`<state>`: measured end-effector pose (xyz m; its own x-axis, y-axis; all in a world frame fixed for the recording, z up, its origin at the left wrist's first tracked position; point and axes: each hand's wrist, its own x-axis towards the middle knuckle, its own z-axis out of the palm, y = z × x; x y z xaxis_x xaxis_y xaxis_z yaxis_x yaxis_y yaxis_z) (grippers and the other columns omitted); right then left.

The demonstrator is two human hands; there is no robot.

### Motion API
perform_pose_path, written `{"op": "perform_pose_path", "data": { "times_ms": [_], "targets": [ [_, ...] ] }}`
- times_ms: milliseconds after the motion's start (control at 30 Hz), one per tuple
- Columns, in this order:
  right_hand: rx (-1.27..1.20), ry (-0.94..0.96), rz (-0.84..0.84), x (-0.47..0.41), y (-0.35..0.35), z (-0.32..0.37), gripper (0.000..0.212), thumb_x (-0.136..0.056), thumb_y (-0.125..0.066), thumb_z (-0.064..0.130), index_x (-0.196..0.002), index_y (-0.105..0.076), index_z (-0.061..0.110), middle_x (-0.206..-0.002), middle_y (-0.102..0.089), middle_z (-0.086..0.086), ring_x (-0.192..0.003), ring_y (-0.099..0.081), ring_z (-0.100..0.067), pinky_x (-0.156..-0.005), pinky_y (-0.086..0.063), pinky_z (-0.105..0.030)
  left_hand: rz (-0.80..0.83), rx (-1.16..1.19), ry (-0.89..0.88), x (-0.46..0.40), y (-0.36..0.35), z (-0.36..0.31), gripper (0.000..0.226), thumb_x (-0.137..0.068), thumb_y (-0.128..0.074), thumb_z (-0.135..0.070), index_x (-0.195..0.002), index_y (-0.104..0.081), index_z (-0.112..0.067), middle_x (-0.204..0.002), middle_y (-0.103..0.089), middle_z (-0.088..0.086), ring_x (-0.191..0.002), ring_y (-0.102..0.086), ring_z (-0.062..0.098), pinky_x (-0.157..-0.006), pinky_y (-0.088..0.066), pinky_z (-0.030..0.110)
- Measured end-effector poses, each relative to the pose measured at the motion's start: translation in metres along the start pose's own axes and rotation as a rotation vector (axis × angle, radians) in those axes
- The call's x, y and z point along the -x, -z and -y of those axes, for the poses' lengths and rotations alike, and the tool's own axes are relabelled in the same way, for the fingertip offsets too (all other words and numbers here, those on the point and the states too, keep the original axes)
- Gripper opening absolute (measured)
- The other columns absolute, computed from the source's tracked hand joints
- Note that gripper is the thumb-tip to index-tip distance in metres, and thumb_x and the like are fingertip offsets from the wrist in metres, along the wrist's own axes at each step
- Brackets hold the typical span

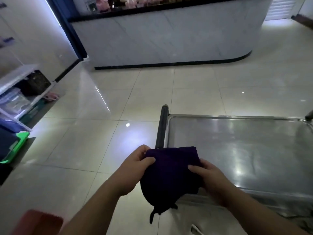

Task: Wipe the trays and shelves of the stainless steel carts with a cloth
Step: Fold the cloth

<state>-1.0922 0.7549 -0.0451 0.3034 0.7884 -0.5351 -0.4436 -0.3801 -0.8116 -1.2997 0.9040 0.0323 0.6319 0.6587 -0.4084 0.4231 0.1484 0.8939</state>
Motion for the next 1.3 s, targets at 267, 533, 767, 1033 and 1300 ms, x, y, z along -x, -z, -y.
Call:
{"op": "perform_pose_path", "data": {
  "times_ms": [267,533,767,1033,1300],
  "targets": [
    [0.201,-0.031,-0.007,-0.061,-0.032,0.017,0.028,-0.102,-0.062,0.015,-0.129,-0.059,0.022,-0.112,-0.076,-0.002,-0.094,-0.077,-0.017,-0.079,-0.064,-0.037,-0.217,0.015,0.167,-0.060,0.037,0.025,0.011,-0.102,-0.053,-0.009,-0.106,-0.061,-0.016,-0.099,-0.076,0.006,-0.081,-0.070,0.021,-0.060,-0.051,0.027],
    [0.037,-0.111,0.013,-0.108,-0.095,0.033,0.030,-0.102,-0.061,0.012,-0.130,-0.061,0.022,-0.119,-0.074,-0.007,-0.103,-0.075,-0.024,-0.088,-0.063,-0.042,-0.214,0.029,0.223,-0.125,0.112,0.037,0.015,-0.096,-0.058,-0.010,-0.108,-0.067,-0.015,-0.100,-0.076,0.008,-0.089,-0.071,0.027,-0.072,-0.053,0.037],
    [0.028,-0.131,-0.034,-0.152,-0.120,0.039,0.028,-0.102,-0.058,0.010,-0.128,-0.062,0.021,-0.117,-0.075,-0.006,-0.101,-0.074,-0.023,-0.082,-0.063,-0.036,-0.197,0.067,0.291,-0.164,0.159,0.046,0.015,-0.096,-0.059,-0.010,-0.107,-0.068,-0.013,-0.103,-0.075,0.012,-0.092,-0.072,0.030,-0.068,-0.055,0.036],
    [0.166,-0.185,-0.378,-0.173,-0.072,0.003,0.021,-0.106,-0.049,0.008,-0.119,-0.063,0.016,-0.109,-0.073,-0.009,-0.096,-0.072,-0.026,-0.064,-0.055,-0.030,-0.059,-0.023,0.318,-0.203,0.096,0.074,0.017,-0.097,-0.060,-0.007,-0.111,-0.064,-0.016,-0.108,-0.072,0.008,-0.096,-0.071,0.026,-0.060,-0.055,0.024],
    [0.373,-0.286,-0.363,-0.179,-0.064,-0.009,0.034,-0.104,-0.052,0.015,-0.138,-0.051,0.017,-0.132,-0.062,-0.008,-0.106,-0.063,-0.024,-0.069,-0.053,-0.029,-0.098,-0.087,0.351,-0.222,0.084,0.083,0.034,-0.093,-0.066,-0.009,-0.125,-0.058,-0.019,-0.119,-0.065,0.002,-0.099,-0.066,0.021,-0.068,-0.055,0.026]
  ]
}}
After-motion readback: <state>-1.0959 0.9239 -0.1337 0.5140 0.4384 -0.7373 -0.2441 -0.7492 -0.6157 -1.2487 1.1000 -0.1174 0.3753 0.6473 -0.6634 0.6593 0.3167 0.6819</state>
